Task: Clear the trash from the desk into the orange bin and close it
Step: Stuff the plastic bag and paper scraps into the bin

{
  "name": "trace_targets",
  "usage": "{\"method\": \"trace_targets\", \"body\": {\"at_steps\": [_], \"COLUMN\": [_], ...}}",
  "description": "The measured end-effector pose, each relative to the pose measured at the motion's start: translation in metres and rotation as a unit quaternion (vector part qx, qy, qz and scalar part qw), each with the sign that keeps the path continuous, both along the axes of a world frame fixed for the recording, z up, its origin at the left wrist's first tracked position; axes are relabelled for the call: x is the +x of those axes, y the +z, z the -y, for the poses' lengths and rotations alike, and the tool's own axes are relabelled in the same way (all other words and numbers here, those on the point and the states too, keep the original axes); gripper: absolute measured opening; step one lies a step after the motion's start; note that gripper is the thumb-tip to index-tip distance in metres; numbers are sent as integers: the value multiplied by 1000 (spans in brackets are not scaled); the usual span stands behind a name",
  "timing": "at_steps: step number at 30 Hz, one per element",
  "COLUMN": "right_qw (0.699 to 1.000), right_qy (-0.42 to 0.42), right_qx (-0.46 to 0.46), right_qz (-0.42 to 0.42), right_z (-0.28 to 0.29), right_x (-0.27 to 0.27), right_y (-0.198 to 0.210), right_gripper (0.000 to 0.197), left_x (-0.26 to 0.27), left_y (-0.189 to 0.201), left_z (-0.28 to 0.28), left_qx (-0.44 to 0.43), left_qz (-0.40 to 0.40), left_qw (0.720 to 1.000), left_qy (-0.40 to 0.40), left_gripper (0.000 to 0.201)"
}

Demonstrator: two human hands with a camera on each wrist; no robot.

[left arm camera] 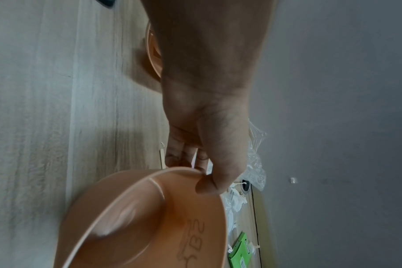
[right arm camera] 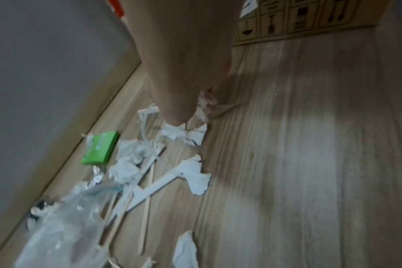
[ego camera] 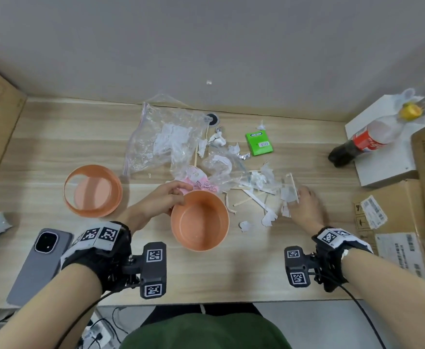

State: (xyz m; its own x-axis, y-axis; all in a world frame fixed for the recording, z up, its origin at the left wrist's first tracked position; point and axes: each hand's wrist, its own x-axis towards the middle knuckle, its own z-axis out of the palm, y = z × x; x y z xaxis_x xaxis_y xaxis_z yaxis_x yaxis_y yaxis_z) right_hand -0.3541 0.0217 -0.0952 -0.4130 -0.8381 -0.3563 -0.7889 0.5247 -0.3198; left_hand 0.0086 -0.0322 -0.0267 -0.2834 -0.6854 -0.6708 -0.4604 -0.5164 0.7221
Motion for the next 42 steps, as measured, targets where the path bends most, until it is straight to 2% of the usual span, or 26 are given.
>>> {"method": "trace_targets", "body": {"at_steps": [2, 6, 8, 10, 12, 15, 20, 24, 27, 31, 34, 37, 40, 42], "right_qw": [997, 982, 975, 971, 964, 944, 917, 915, 909, 900, 885, 874, 863, 865], "right_qy": [-51, -60, -37, -24, -3, 50, 143, 295, 378, 390, 382, 387, 387, 406], "right_qx": [-34, -111, -133, -135, -133, -148, -107, 34, 109, 196, 260, 287, 322, 273], "right_qz": [49, 139, 174, 195, 228, 289, 358, 274, 140, -10, -60, -64, 28, 111], "right_z": [-4, -4, 0, 6, 11, 20, 24, 12, 7, 9, 7, 5, 20, 33], "right_x": [-6, 2, 13, 31, 54, 91, 150, 182, 194, 210, 216, 216, 214, 210], "right_y": [11, 51, 72, 93, 113, 140, 150, 116, 81, 58, 43, 39, 40, 62], "right_gripper": [34, 29, 22, 27, 23, 23, 32, 23, 39, 46, 63, 67, 69, 67], "left_x": [-2, -3, -4, -4, -4, -4, 1, 7, 9, 7, 9, 11, 14, 16], "left_y": [0, 4, 6, 9, 11, 15, 13, 9, 8, 4, 1, 0, -2, -2], "left_z": [1, 3, 5, 6, 7, 6, 5, 2, 0, -3, -5, -6, -4, -2], "left_qx": [1, 14, 20, 20, 19, 20, 29, 23, 21, 25, 30, 30, 20, 15], "left_qz": [1, -11, -16, -21, -24, -29, -42, -45, -61, -57, -66, -73, -67, -57], "left_qw": [1000, 1000, 999, 999, 999, 998, 998, 998, 997, 997, 997, 996, 997, 997], "left_qy": [-2, -20, -32, -38, -42, -45, -40, -34, -42, -39, -34, -36, -46, -45], "left_gripper": [35, 37, 37, 35, 33, 32, 32, 26, 23, 32, 39, 33, 31, 34]}}
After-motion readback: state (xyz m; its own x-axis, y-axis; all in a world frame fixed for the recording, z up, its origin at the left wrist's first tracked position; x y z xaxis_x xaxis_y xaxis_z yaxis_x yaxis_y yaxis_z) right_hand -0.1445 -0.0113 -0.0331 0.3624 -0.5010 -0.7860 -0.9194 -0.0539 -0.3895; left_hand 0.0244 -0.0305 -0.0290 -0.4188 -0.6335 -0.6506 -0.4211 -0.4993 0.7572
